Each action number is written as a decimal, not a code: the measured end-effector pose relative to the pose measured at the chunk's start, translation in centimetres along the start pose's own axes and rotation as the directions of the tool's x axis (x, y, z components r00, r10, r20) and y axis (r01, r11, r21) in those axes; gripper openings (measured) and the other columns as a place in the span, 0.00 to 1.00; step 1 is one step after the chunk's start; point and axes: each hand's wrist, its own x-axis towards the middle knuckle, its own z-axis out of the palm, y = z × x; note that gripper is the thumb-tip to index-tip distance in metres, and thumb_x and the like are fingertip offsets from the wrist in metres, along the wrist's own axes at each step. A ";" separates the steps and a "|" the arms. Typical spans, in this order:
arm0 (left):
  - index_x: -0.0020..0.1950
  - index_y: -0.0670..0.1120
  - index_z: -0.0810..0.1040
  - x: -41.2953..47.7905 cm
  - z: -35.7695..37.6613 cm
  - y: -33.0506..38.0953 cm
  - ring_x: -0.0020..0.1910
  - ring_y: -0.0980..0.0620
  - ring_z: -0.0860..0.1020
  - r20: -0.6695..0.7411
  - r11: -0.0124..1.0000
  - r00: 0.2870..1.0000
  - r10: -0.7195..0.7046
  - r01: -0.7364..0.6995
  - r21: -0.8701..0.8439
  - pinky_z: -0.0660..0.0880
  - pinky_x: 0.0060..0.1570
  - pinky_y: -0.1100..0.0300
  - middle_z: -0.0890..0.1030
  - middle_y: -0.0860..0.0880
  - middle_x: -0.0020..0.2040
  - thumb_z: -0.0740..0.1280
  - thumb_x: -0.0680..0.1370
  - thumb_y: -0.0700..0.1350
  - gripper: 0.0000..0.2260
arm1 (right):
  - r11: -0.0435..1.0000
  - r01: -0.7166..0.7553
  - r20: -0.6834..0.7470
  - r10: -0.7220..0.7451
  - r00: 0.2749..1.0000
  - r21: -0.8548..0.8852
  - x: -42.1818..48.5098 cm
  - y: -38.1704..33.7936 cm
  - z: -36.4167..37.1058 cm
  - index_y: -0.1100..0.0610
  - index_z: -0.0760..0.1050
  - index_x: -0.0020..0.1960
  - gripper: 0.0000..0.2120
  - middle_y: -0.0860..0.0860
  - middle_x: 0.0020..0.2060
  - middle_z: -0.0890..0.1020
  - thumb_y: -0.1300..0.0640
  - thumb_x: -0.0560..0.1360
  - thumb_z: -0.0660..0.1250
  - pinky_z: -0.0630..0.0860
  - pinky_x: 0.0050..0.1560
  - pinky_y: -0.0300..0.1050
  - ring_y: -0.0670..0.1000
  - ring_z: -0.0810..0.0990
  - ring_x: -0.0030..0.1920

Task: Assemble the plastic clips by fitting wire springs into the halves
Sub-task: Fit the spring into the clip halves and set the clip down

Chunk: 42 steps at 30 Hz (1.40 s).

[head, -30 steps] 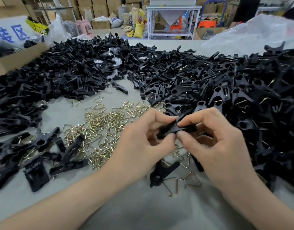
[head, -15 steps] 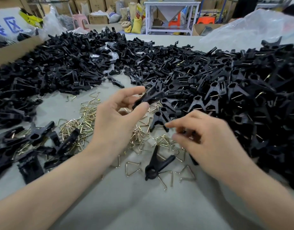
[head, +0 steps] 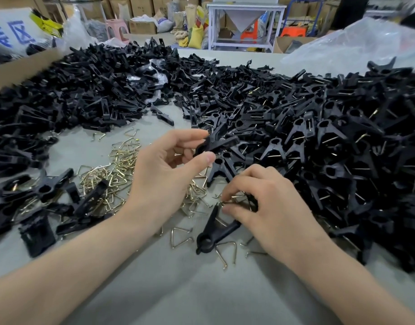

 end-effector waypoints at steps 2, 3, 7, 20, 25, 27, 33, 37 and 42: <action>0.49 0.54 0.83 0.0 0.0 0.1 0.39 0.60 0.76 -0.004 1.000 1.000 0.002 -0.002 -0.019 0.75 0.42 0.70 0.81 0.56 0.41 0.76 0.68 0.39 0.14 | 1.000 0.022 0.000 -0.022 1.000 -0.014 0.0 0.0 -0.1 0.48 0.78 0.44 0.02 0.42 0.45 0.74 0.53 0.73 0.70 0.65 0.51 0.38 0.45 0.69 0.49; 0.49 0.54 0.82 0.0 0.0 0.1 0.39 0.59 0.77 -0.002 1.000 1.000 0.008 -0.008 -0.024 0.76 0.43 0.69 0.81 0.55 0.41 0.76 0.68 0.39 0.14 | 0.999 0.032 0.008 -0.032 0.999 -0.022 0.0 0.1 -0.1 0.49 0.78 0.44 0.01 0.42 0.46 0.74 0.54 0.74 0.69 0.64 0.51 0.37 0.45 0.69 0.50; 0.49 0.56 0.82 0.0 0.0 0.1 0.39 0.59 0.77 0.008 1.000 1.000 0.018 -0.018 0.001 0.77 0.45 0.67 0.81 0.57 0.40 0.76 0.69 0.39 0.15 | 0.999 0.019 -0.038 -0.018 0.999 0.032 0.1 0.4 -0.3 0.50 0.73 0.44 0.04 0.41 0.44 0.74 0.58 0.77 0.65 0.64 0.50 0.31 0.43 0.68 0.48; 0.50 0.61 0.82 0.1 -0.1 -0.9 0.42 0.60 0.78 0.061 0.999 0.997 -0.040 0.041 -0.022 0.77 0.49 0.64 0.82 0.45 0.44 0.73 0.72 0.37 0.17 | 0.782 -0.092 -0.207 0.273 0.939 0.616 0.3 1.2 -1.1 0.52 0.79 0.41 0.10 0.47 0.35 0.84 0.64 0.75 0.67 0.77 0.40 0.35 0.44 0.80 0.36; 0.51 0.58 0.82 0.0 0.0 -0.8 0.42 0.60 0.78 0.061 0.999 0.997 -0.040 0.041 -0.005 0.78 0.52 0.60 0.82 0.43 0.46 0.73 0.73 0.39 0.15 | 0.774 -0.041 -0.208 0.219 0.953 0.631 0.2 1.1 -1.7 0.51 0.82 0.41 0.12 0.47 0.36 0.85 0.67 0.75 0.66 0.77 0.40 0.34 0.46 0.82 0.38; 0.51 0.58 0.81 -0.1 0.0 -0.8 0.43 0.59 0.78 0.064 0.999 0.997 -0.040 0.040 -0.001 0.78 0.52 0.60 0.82 0.42 0.47 0.73 0.73 0.38 0.15 | 0.758 -0.030 -0.196 0.206 0.959 0.652 0.2 1.1 -1.8 0.52 0.83 0.42 0.12 0.47 0.36 0.85 0.67 0.75 0.66 0.77 0.42 0.33 0.45 0.82 0.39; 0.52 0.57 0.81 -0.3 0.0 -0.7 0.44 0.58 0.79 0.075 0.999 0.997 -0.033 0.033 -0.001 0.77 0.50 0.66 0.83 0.54 0.49 0.73 0.73 0.39 0.14 | 0.948 0.160 -0.316 -0.068 0.946 0.276 0.0 0.9 -1.7 0.55 0.84 0.46 0.12 0.43 0.39 0.84 0.70 0.74 0.67 0.74 0.45 0.31 0.42 0.81 0.44; 0.51 0.58 0.81 -0.5 0.0 -0.5 0.43 0.57 0.79 0.095 1.000 0.995 -0.021 0.021 -0.001 0.78 0.49 0.64 0.83 0.55 0.49 0.72 0.74 0.39 0.14 | 0.963 0.258 -0.289 -0.224 0.931 0.083 -0.1 1.1 -1.6 0.59 0.82 0.47 0.12 0.47 0.43 0.81 0.71 0.75 0.64 0.76 0.43 0.42 0.45 0.79 0.42; 0.53 0.54 0.81 -0.5 0.0 -0.5 0.46 0.47 0.80 0.103 0.998 0.993 -0.052 0.054 -0.021 0.80 0.49 0.56 0.83 0.53 0.49 0.72 0.74 0.39 0.12 | 0.971 0.214 -0.255 -0.181 0.950 0.108 0.0 1.3 -1.9 0.57 0.84 0.43 0.12 0.48 0.41 0.81 0.72 0.73 0.67 0.70 0.39 0.30 0.39 0.76 0.38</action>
